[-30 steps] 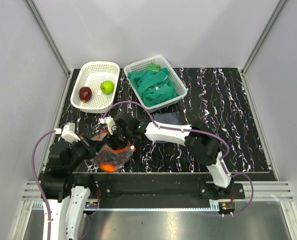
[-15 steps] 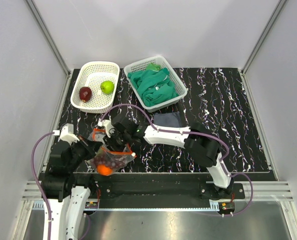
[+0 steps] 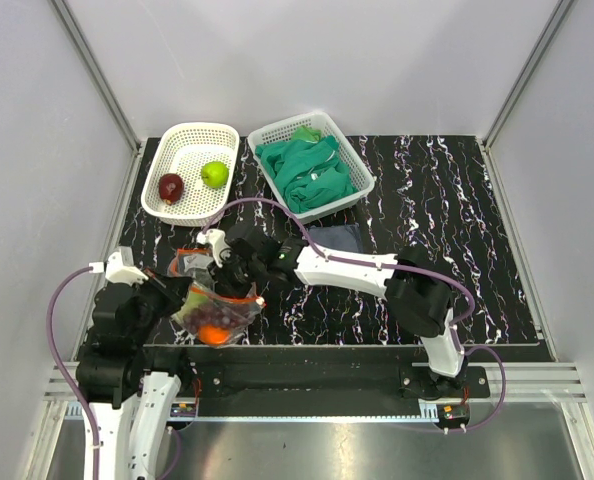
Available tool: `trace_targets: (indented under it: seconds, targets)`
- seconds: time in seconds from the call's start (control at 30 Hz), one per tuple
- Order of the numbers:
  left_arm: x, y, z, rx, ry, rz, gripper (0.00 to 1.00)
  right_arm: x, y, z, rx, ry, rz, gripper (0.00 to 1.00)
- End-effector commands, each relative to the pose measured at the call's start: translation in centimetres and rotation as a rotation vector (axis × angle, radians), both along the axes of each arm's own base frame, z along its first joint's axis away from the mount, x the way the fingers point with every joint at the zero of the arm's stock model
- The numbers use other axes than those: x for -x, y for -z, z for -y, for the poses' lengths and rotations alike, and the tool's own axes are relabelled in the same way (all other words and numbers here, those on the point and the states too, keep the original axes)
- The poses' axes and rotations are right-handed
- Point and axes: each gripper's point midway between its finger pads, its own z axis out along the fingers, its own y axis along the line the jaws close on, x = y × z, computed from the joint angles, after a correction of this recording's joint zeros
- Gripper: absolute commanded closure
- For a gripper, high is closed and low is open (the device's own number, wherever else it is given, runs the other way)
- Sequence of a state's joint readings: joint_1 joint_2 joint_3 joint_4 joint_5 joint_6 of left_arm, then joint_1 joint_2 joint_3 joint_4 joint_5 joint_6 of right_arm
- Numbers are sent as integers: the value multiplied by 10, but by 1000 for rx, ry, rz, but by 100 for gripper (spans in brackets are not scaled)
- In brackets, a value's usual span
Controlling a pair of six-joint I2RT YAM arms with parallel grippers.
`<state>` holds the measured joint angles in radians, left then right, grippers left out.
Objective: Open the zip-top bag and remove the fake food
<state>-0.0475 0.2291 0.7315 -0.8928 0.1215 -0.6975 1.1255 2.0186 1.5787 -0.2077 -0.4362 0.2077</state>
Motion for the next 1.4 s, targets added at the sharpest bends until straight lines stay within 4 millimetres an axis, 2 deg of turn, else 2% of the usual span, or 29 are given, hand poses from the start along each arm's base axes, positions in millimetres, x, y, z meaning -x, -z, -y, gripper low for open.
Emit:
trace_targets:
  seconds: [0.0,0.27,0.37,0.67,0.87,1.2,1.37]
  targets:
    - [-12,-18,-4,-14,-18,55,100,-3,-77,-6,-144,5,60,99]
    - [-17,-10,16,23,96,53,100,-21,-116,-20,-216,64,115,100]
    - [-15,-7,17,15,104,51,100,-31,-128,-22,-231,94,147,100]
    - [-8,1,9,-23,77,36,100,-56,-160,-4,-256,165,239,100]
    - [-10,10,7,-27,64,17,100,-51,-193,5,-312,167,255,100]
    - [-14,8,1,-14,16,9,100,-40,-242,24,-399,174,275,100]
    - [-15,15,0,-1,-7,-22,100,-41,-267,32,-441,202,308,100]
